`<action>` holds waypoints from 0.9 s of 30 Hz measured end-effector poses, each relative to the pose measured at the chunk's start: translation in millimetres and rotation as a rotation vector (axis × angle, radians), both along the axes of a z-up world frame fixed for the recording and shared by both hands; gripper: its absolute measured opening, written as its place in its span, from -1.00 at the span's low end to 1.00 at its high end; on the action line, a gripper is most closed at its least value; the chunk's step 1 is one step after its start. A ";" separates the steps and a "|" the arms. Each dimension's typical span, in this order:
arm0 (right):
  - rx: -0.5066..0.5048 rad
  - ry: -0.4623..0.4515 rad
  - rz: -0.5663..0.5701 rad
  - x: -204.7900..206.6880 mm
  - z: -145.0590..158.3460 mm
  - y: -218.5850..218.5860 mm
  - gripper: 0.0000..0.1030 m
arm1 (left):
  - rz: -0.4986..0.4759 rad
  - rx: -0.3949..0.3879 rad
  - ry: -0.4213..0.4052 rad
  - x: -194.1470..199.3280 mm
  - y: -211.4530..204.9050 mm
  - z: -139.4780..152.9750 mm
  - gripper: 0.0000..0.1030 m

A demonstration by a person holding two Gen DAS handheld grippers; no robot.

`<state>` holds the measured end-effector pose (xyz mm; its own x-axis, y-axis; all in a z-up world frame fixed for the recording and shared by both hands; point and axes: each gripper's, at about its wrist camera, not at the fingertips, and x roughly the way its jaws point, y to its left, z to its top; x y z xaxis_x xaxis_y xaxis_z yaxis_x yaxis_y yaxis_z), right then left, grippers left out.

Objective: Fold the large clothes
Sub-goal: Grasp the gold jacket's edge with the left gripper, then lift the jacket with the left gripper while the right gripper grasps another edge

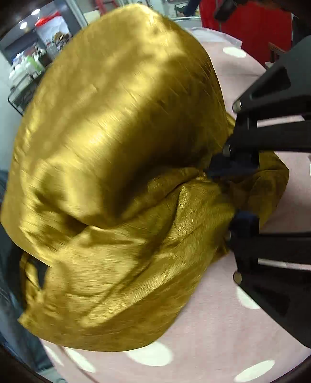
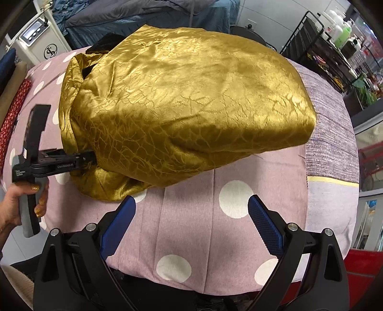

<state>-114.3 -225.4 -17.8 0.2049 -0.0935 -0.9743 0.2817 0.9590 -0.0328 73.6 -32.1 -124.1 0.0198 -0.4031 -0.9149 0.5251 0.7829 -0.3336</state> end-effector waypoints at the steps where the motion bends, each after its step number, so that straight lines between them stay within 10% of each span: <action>1: 0.005 -0.007 -0.008 -0.8 -2.3 -1.0 0.82 | -0.004 -0.040 -0.015 5.1 -5.6 15.8 -0.72; 12: 0.226 -0.155 -0.044 -3.4 -28.6 -0.6 0.82 | 0.032 -0.332 -0.327 47.6 -59.1 210.5 -0.81; 19: -0.074 -0.399 0.248 14.9 -19.2 66.6 0.81 | 0.001 -0.386 -0.389 27.8 -70.5 279.8 -0.82; 23: -0.337 -0.464 0.162 43.7 -27.4 69.9 0.80 | -0.024 -0.361 -0.406 9.2 -70.5 287.4 -0.82; 25: -0.273 -0.483 0.121 54.4 -29.7 56.3 0.47 | -0.029 -0.343 -0.413 3.9 -73.4 284.8 -0.82; 27: -0.137 -0.423 0.114 65.0 -34.7 40.9 -0.93 | -0.020 -0.328 -0.403 -0.1 -67.3 282.1 -0.82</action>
